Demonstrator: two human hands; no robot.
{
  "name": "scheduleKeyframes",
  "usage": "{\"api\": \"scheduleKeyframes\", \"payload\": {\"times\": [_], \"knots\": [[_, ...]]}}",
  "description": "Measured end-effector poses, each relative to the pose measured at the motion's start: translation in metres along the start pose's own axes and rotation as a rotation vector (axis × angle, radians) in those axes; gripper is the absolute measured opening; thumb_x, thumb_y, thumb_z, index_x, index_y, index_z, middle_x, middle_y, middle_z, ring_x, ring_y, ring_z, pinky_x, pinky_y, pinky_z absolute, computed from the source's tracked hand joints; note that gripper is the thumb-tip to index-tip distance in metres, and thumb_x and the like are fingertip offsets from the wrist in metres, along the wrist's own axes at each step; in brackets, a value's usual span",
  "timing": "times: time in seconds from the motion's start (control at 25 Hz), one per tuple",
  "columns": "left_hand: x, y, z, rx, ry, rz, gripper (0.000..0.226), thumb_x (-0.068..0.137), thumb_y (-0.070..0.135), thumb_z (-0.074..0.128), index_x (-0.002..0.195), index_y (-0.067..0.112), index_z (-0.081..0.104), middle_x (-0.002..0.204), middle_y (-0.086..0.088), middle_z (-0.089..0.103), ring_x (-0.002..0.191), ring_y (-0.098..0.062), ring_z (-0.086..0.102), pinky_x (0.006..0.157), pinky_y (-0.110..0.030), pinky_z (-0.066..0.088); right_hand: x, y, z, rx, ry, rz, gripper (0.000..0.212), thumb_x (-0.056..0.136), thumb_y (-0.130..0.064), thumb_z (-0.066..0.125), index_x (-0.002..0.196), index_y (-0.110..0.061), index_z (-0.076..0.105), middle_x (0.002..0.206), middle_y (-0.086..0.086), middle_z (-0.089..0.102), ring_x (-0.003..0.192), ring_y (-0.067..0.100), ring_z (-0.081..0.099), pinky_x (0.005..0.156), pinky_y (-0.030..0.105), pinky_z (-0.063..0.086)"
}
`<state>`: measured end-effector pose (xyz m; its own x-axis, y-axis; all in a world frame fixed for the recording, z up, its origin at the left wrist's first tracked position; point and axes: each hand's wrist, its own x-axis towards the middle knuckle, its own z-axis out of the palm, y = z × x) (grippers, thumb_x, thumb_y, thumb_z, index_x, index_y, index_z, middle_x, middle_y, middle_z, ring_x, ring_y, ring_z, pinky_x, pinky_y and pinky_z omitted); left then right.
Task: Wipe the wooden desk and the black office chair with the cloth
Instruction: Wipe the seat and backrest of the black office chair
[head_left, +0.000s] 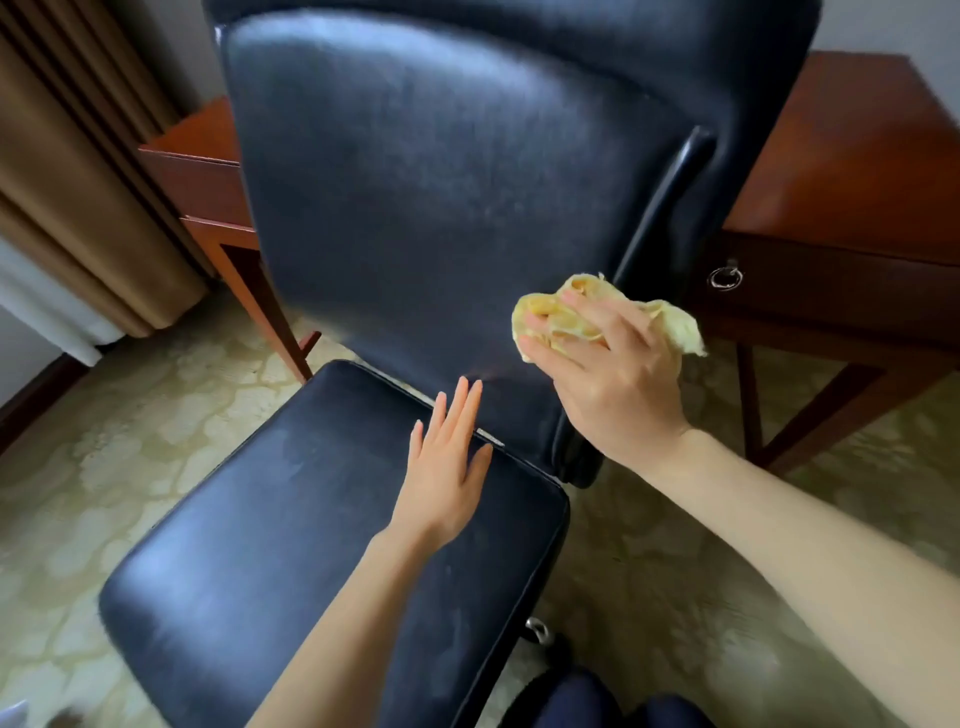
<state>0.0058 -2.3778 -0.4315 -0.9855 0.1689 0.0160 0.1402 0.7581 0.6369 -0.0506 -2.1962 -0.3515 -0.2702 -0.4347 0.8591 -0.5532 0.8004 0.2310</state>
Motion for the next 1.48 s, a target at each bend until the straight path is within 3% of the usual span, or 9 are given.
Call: {"api": "scheduleKeyframes", "payload": {"times": [0.2,0.4,0.48,0.64,0.8,0.96,1.12,1.32,1.48], "knots": [[0.02,-0.08,0.066,0.114,0.173,0.231,0.078,0.098,0.02,0.046,0.146,0.04,-0.012,0.154,0.024,-0.017,0.145,-0.004,-0.008,0.117,-0.033,-0.001,-0.008,0.001,0.009,-0.082,-0.033,-0.057,0.028,0.084,-0.007,0.046,0.084,-0.015,0.072,0.094,-0.003,0.072,0.104,0.029,0.054,0.079,0.038,0.031],[0.056,-0.117,0.093,0.209,0.37,0.36,0.068,0.095,0.039,0.037,0.15,0.039,-0.004,0.157,0.019,-0.008,0.141,0.009,0.003,0.116,-0.035,0.012,-0.016,0.007,0.028,-0.149,-0.084,-0.106,0.03,0.09,-0.01,0.041,0.092,-0.01,0.071,0.096,0.003,0.07,0.099,0.038,0.056,0.083,0.046,0.039],[0.065,-0.118,0.099,0.145,0.401,0.356,0.068,0.096,0.039,0.037,0.148,0.043,-0.005,0.157,0.021,-0.008,0.138,0.008,0.018,0.116,-0.041,0.02,-0.023,0.002,0.039,-0.19,-0.071,-0.085,0.03,0.092,-0.009,0.042,0.096,-0.012,0.071,0.104,0.001,0.07,0.1,0.038,0.055,0.081,0.044,0.038],[0.068,-0.117,0.09,0.153,0.386,0.289,0.075,0.097,0.032,0.044,0.142,0.053,-0.012,0.153,0.029,-0.015,0.132,-0.021,0.04,0.107,-0.045,0.037,-0.034,-0.009,0.056,-0.233,-0.008,-0.055,0.027,0.089,-0.005,0.049,0.095,-0.018,0.072,0.109,-0.002,0.069,0.093,0.033,0.057,0.072,0.037,0.038],[0.074,-0.123,0.081,0.191,0.388,0.274,0.073,0.097,0.036,0.043,0.145,0.049,-0.011,0.152,0.029,-0.018,0.144,-0.01,0.018,0.117,-0.033,0.013,-0.071,-0.021,0.09,-0.109,0.089,-0.053,0.033,0.094,-0.005,0.043,0.1,-0.016,0.073,0.104,0.001,0.071,0.098,0.027,0.044,0.071,0.039,0.038],[0.076,-0.128,0.077,0.204,0.399,0.235,0.079,0.096,0.032,0.049,0.146,0.047,-0.01,0.153,0.028,-0.016,0.144,-0.001,0.006,0.116,-0.033,0.01,-0.111,-0.026,0.129,-0.022,0.173,-0.058,0.028,0.093,-0.004,0.052,0.11,-0.014,0.072,0.109,0.001,0.071,0.101,0.024,0.05,0.071,0.038,0.043],[0.066,-0.143,0.076,0.24,0.386,0.168,0.077,0.096,0.027,0.05,0.148,0.043,-0.004,0.154,0.027,-0.012,0.142,0.005,0.006,0.115,-0.029,0.004,-0.161,-0.025,0.166,0.022,0.183,-0.085,0.027,0.084,-0.001,0.067,0.106,-0.016,0.074,0.105,0.002,0.071,0.103,0.018,0.05,0.076,0.031,0.042],[0.029,-0.182,0.084,0.43,0.296,-0.057,0.054,0.1,0.038,0.038,0.15,0.031,0.019,0.157,0.012,0.014,0.146,-0.01,0.007,0.116,-0.031,-0.006,-0.222,-0.013,0.179,0.016,-0.083,-0.083,0.04,0.074,0.011,0.064,0.106,-0.012,0.073,0.095,0.015,0.07,0.104,0.026,0.057,0.08,0.036,0.053],[0.002,-0.212,0.085,0.458,0.211,-0.188,0.053,0.1,0.045,0.026,0.15,0.034,0.016,0.159,0.012,0.002,0.146,-0.015,-0.01,0.115,-0.038,-0.013,-0.226,-0.012,0.172,-0.023,-0.298,-0.072,0.052,0.061,0.017,0.072,0.108,-0.005,0.072,0.1,0.024,0.067,0.085,0.04,0.067,0.073,0.049,0.055]]}}
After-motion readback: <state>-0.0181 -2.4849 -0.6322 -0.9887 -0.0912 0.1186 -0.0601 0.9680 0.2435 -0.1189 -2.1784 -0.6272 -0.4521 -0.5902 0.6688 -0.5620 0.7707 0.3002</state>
